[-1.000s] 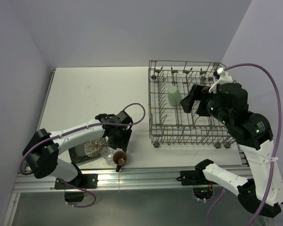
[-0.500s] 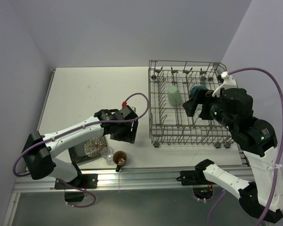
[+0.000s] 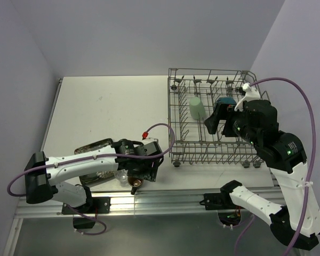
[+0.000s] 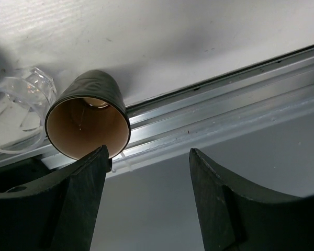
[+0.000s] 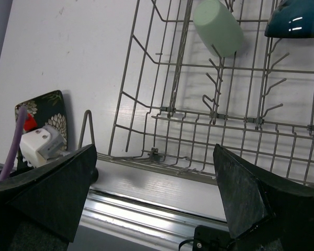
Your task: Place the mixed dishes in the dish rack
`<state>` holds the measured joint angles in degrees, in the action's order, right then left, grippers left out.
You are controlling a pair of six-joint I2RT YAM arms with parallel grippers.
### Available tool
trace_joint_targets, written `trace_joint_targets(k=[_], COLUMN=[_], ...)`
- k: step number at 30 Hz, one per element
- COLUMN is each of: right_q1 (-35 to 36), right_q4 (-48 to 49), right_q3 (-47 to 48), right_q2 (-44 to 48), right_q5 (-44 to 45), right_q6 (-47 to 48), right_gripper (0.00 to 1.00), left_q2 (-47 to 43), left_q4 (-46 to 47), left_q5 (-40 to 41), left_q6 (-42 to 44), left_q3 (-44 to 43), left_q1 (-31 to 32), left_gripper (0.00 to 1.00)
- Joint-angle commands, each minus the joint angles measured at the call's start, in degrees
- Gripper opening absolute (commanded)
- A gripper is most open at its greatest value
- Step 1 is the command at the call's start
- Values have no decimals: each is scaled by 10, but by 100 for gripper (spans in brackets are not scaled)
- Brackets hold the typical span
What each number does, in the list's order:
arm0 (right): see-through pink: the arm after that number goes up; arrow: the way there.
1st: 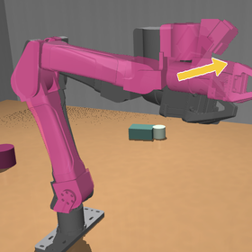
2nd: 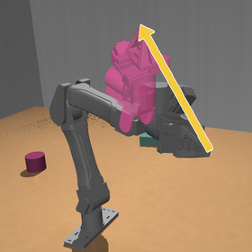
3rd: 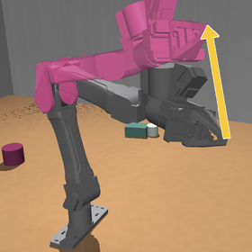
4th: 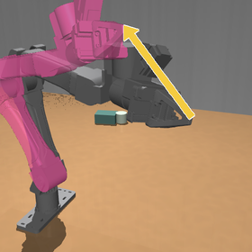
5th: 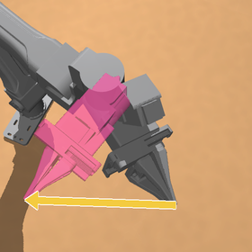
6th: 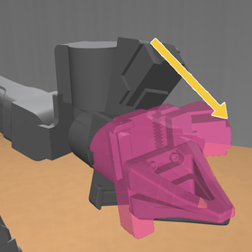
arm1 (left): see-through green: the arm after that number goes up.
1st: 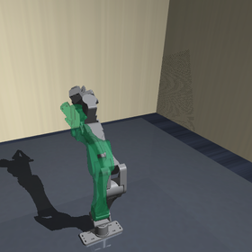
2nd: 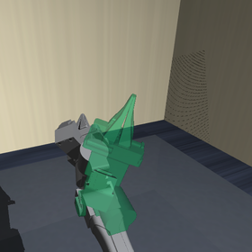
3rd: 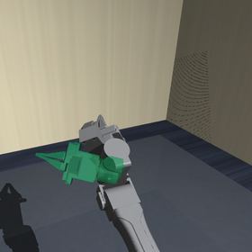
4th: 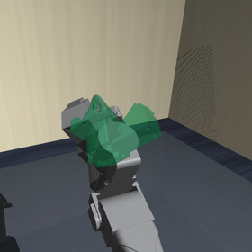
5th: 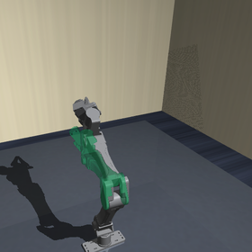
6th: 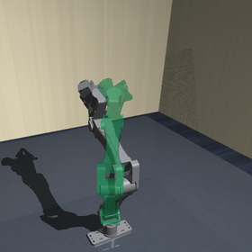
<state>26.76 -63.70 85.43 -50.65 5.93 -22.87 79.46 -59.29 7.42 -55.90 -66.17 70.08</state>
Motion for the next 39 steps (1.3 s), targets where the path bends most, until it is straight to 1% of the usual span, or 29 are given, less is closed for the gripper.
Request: trace_joint_targets(k=[1,7,12,15,16,18,19,21,22,23,24,26,28,30,31,32,34,35,36,37,38,39], right_q1=[2,2,3,3,3,2,2,3,2,2,2,2,3,3,2,2,2,2,2,2,1,2], right_q4=[20,17,10,8,7,5,5,3,2,2,1,0,-2,-1,-1,0,5,9,19,23,31,51], right_q3=[4,-2,-6,-6,-4,-2,-1,3,4,7,9,16,21,27,27,26,21,17,14,14,15,17], right_q2=[9,16,22,22,22,23,23,22,21,21,19,17,13,7,5,0,-7,-14,-17,-22,-30,-33], right_q5=[2,2,7,7,7,7,8,9,9,10,9,10,8,-6,-12,-20,-55,-80,-105,-159,-190,-223], right_q6=[14,18,20,20,20,20,21,21,21,22,23,24,23,23,22,17,12,11,8,6,4,-2], right_gripper=[100,100,100,100,100,100,100,100,100,100,100,100,100,100,100,100,100,100,100,100,100,100], left_q2=[10,22,75,97,101,109,110,117,121,126,128,122,93,62,44,12,-14,-32,-40,-54,-62,-71], left_q4=[9,83,109,128,125,122,120,107,101,94,80,62,16,-32,-42,-48,-43,-35,-20,13,35,60], left_q5=[7,15,-7,-4,1,10,15,25,29,35,38,51,71,80,81,80,68,42,24,9,-6,-43], left_q6=[-33,-37,-28,-20,-17,-12,-7,-2,3,4,4,4,-13,-22,-20,-17,9,21,33,53,60,63], left_q3=[15,71,86,94,90,78,73,55,47,33,26,4,-21,-78,-104,-159,-215,-267,-289,-308,-332,-337], left_q1=[10,8,7,7,7,7,7,6,6,6,6,7,6,6,7,6,1,-9,-13,-17,-27,-35], left_gripper=[70,72,70,59,49,40,33,24,11,4,0,0,0,0,0,0,0,0,0,0,0,0])
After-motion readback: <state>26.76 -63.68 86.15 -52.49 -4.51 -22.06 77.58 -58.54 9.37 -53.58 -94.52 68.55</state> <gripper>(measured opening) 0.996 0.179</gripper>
